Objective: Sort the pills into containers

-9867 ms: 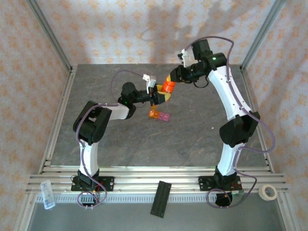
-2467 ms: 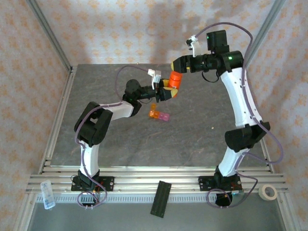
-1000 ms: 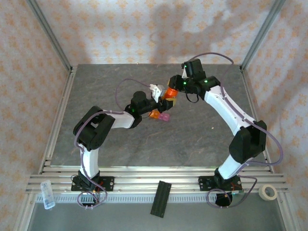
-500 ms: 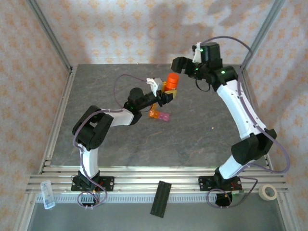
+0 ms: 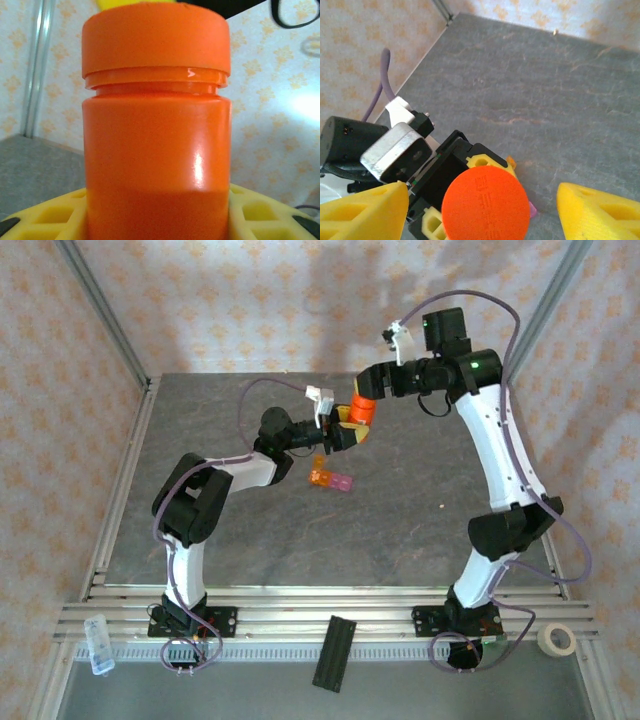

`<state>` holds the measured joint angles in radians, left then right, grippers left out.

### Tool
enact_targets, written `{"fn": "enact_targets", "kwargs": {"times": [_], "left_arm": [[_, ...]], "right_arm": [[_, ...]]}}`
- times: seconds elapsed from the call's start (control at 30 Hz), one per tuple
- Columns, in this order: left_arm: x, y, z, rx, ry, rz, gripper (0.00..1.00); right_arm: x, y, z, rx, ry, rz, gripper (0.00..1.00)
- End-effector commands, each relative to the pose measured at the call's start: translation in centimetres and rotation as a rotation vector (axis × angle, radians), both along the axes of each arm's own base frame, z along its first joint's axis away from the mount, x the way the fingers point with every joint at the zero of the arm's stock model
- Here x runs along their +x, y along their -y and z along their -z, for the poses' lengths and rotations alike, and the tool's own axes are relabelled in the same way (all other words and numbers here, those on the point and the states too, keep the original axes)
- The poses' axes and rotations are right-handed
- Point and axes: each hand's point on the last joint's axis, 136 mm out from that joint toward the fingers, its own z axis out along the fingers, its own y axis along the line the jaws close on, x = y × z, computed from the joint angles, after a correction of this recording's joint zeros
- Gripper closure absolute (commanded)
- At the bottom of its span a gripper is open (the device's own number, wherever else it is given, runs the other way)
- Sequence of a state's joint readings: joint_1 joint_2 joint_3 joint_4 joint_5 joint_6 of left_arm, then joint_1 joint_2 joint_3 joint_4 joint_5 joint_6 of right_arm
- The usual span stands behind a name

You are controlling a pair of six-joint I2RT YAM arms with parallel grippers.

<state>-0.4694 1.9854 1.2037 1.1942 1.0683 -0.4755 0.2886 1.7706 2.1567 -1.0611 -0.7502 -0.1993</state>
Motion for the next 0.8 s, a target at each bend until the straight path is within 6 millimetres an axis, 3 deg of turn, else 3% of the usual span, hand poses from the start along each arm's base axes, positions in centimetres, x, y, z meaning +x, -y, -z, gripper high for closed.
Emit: {"fn": "enact_targets", "kwargs": {"times": [0.0,0.27,0.5,0.63,0.77], "left_arm": [[-0.9,0.2,-1.5,-0.025,0.043,0.066,1.00],[-0.8,0.4,-1.6,-0.025,0.042,0.078,1.00],[-0.6,0.4,-1.8,-0.031,0.046,0.070,1.00],[-0.2,0.2,-2.1,-0.042,0.045,0.026,1.00],[1.1,-0.7,-1.8,-0.036,0.098,-0.146,1.00]], "right_arm": [[-1.1,-0.4,0.3,0.009,-0.037,-0.067,0.25],[-1.2,-0.6,2.1,0.011,-0.094,-0.082,0.35],[-1.5,-0.8,3.4,0.019,-0.143,-0.089,0.61],[-0.9,-0.4,4.3,0.025,-0.168,-0.014,0.67],[0.2,0.0,5.9,0.066,-0.186,0.140,0.69]]}}
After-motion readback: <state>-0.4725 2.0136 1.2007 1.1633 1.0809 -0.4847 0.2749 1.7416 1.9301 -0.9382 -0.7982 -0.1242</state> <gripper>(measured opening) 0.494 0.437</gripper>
